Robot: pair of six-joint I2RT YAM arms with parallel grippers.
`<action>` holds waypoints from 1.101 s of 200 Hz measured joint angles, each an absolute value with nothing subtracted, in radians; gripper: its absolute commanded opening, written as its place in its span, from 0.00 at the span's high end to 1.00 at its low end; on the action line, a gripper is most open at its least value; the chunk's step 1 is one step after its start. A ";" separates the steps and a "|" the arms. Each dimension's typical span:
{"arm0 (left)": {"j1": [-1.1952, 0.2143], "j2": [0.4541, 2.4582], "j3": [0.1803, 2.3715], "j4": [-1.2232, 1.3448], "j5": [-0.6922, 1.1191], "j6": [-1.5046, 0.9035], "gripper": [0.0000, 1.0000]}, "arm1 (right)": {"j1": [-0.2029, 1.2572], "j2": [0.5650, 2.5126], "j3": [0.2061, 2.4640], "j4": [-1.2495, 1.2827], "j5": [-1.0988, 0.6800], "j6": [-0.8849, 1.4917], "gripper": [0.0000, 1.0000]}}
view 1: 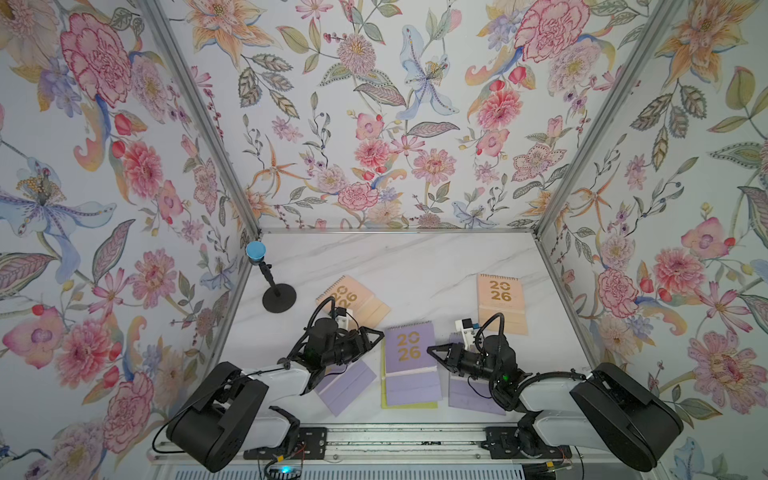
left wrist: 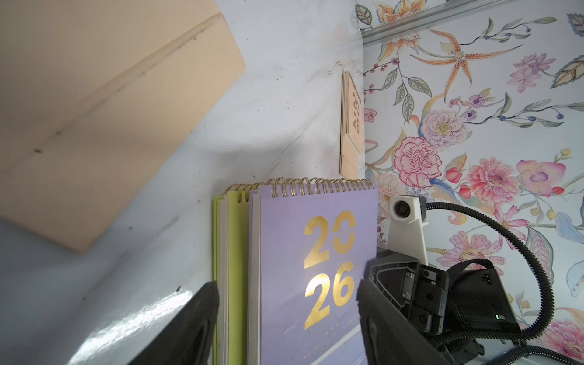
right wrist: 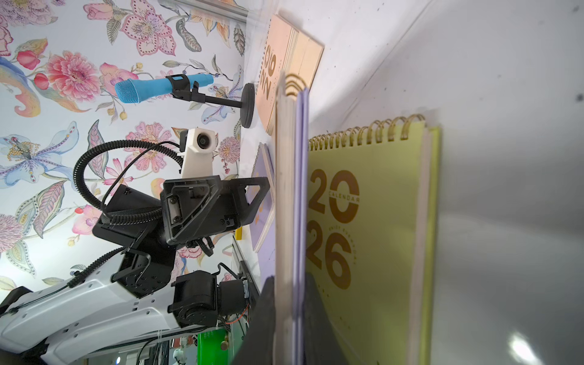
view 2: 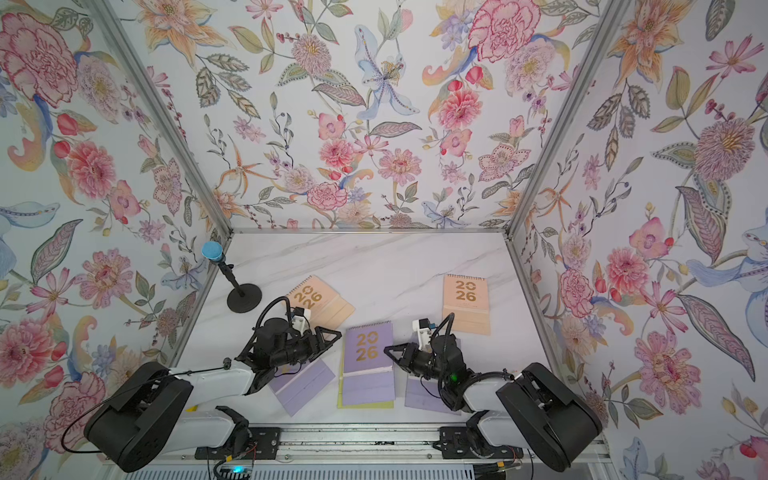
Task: Stack the calendars
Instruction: Place the calendar at the calendar.
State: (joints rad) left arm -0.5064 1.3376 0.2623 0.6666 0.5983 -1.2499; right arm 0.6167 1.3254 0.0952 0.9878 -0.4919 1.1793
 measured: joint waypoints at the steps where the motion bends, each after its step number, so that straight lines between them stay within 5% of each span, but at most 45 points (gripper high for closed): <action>1: -0.507 1.338 0.262 0.668 0.598 -1.250 0.27 | 0.617 1.327 0.095 0.989 -0.492 1.180 0.99; 220: -0.544 1.411 0.249 0.764 0.598 -1.291 0.23 | 0.668 1.525 0.095 1.202 -0.439 1.228 0.93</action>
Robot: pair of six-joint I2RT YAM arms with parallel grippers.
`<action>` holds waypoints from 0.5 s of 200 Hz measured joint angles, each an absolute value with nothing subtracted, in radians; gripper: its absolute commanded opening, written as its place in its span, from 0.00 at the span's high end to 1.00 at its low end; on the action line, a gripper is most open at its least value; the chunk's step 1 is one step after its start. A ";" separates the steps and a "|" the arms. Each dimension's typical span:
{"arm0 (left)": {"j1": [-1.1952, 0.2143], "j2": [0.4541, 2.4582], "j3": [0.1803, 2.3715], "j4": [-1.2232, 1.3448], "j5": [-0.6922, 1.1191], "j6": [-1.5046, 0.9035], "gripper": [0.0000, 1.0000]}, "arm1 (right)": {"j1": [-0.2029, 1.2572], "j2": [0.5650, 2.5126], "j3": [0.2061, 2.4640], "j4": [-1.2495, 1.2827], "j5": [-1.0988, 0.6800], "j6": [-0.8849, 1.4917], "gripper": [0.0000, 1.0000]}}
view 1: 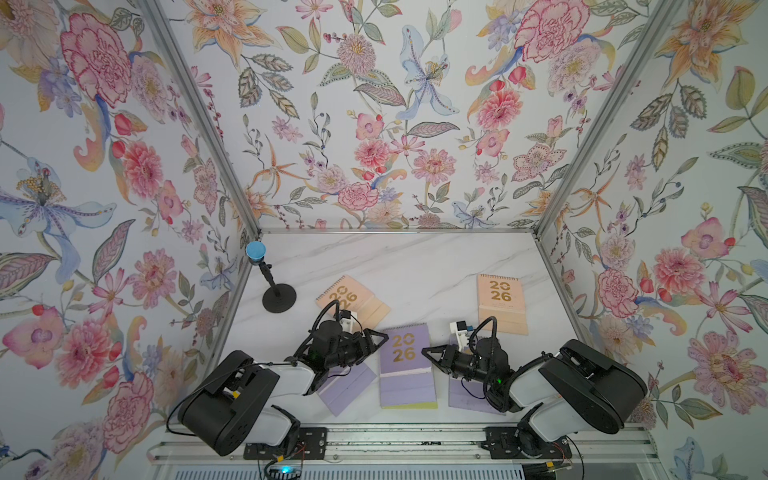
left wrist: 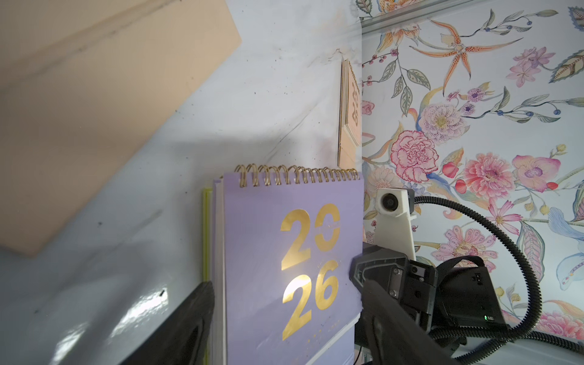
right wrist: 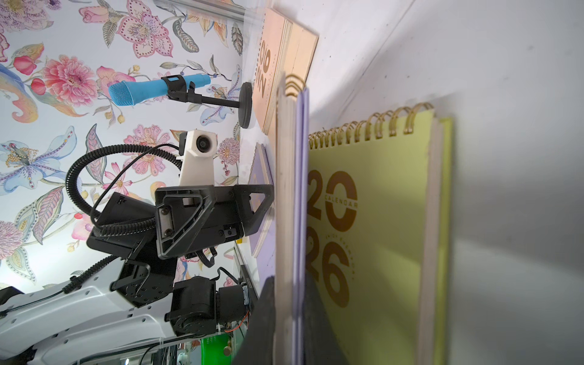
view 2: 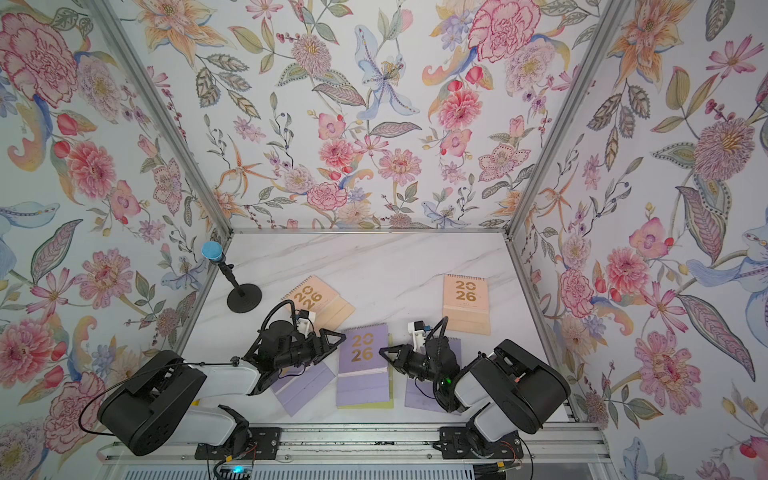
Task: Stack the calendars
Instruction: Place the calendar at the calendar.
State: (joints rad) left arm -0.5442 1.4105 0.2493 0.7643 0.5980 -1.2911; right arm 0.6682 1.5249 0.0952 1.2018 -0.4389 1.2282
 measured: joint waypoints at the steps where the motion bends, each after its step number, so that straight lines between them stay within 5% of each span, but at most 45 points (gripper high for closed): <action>1: -0.545 1.411 0.249 0.764 0.598 -1.291 0.23 | 0.668 1.525 0.095 1.202 -0.439 1.228 0.93; 38: -0.551 1.421 0.249 0.767 0.598 -1.292 0.22 | 0.668 1.525 0.095 1.202 -0.436 1.228 0.91; 100: -0.569 1.452 0.249 0.797 0.598 -1.303 0.21 | 0.667 1.524 0.095 1.184 -0.431 1.224 0.73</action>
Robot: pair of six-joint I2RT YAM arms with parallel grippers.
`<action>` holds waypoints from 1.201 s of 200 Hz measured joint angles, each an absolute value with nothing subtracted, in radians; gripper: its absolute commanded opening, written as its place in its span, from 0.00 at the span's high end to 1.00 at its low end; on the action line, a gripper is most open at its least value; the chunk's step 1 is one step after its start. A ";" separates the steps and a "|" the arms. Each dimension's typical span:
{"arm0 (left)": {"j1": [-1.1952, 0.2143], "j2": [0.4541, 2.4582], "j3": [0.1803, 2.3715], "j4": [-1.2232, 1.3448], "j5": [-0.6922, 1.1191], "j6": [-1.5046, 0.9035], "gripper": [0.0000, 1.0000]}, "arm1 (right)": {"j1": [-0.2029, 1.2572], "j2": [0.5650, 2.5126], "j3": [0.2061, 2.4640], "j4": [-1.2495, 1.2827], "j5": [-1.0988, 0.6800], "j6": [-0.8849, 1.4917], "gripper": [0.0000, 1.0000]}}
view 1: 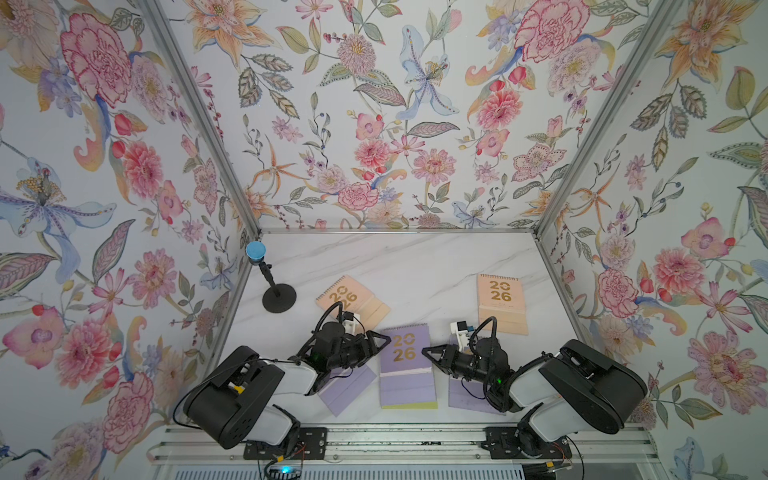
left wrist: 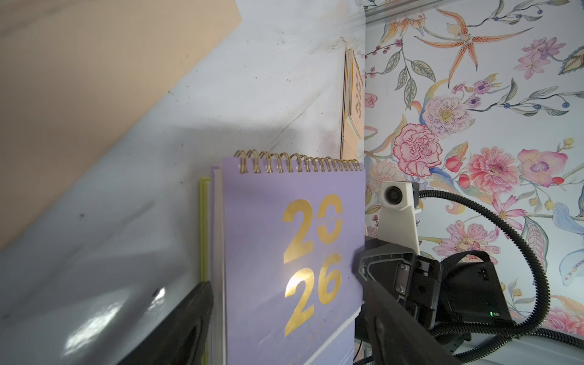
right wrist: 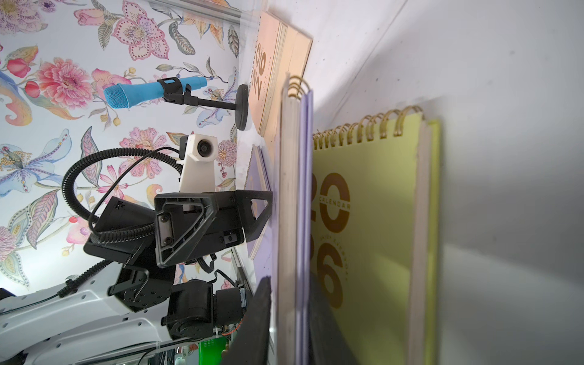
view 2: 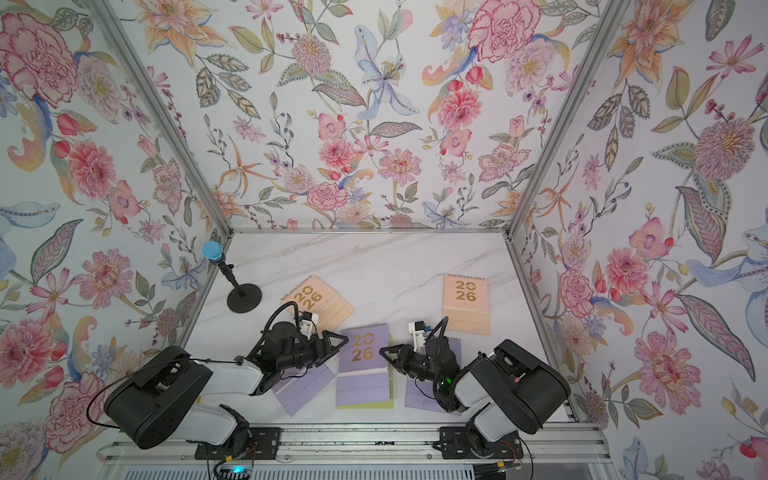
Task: Stack the calendars
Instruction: Place the calendar at the calendar.
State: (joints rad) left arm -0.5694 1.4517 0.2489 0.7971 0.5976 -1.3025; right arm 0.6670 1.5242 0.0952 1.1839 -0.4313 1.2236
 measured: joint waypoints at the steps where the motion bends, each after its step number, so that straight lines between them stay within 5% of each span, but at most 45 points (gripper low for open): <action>1: -0.570 1.452 0.249 0.798 0.598 -1.303 0.21 | 0.667 1.524 0.095 1.182 -0.430 1.222 0.73; 240: -0.583 1.508 0.259 0.832 0.596 -1.324 0.19 | 0.558 1.135 0.112 0.676 -0.421 1.098 0.34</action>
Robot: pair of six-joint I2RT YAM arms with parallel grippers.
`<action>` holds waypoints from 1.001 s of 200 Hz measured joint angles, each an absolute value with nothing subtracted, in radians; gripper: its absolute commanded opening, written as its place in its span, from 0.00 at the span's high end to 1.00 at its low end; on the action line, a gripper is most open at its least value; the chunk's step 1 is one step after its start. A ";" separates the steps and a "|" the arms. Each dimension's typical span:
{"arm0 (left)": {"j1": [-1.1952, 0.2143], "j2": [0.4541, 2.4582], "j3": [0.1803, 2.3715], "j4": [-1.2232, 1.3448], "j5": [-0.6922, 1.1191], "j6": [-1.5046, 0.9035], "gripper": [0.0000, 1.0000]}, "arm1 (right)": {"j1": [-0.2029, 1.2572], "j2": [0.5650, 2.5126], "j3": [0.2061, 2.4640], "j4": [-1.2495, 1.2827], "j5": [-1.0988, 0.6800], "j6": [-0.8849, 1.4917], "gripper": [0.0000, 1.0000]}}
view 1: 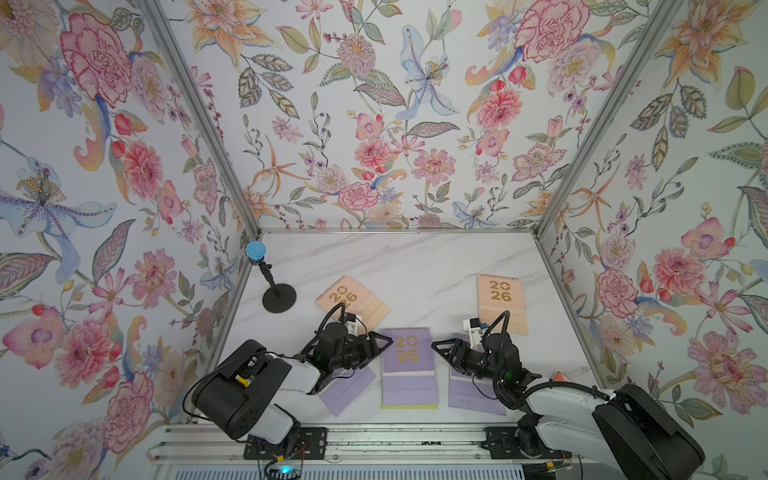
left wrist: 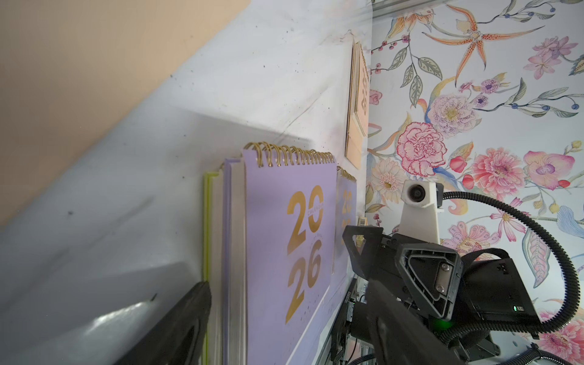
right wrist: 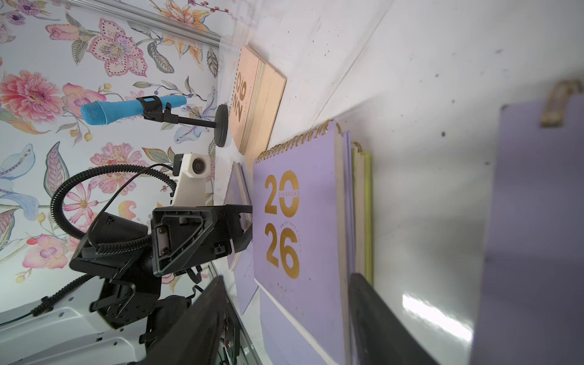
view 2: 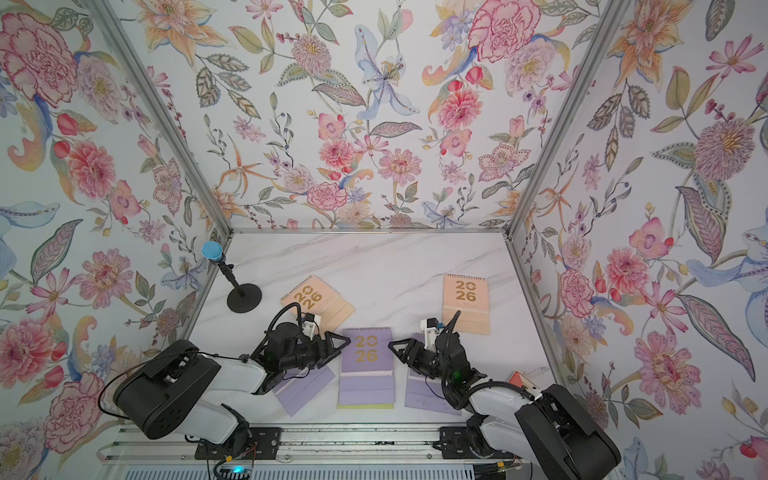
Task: Stack the calendars
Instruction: Place the calendar at the calendar, then pick up the calendar at the center of the board.
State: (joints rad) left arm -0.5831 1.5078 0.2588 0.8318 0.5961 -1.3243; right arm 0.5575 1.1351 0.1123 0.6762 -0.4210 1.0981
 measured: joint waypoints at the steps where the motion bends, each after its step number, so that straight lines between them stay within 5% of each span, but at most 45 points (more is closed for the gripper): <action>1: -0.583 1.508 0.259 0.832 0.596 -1.324 0.20 | 0.557 1.133 0.112 0.673 -0.421 1.098 0.34; 112: -0.583 1.517 0.348 0.738 0.586 -1.278 0.17 | 0.220 0.610 0.131 0.028 -0.409 1.010 0.24; 200: -0.585 1.392 0.564 0.342 0.443 -1.100 0.17 | -0.007 0.653 0.296 -0.359 -0.389 0.823 0.19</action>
State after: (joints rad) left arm -0.5850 1.3918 0.5640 0.3424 0.4431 -1.1000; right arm -0.0067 0.6525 0.2958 -0.3588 -0.3885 0.8234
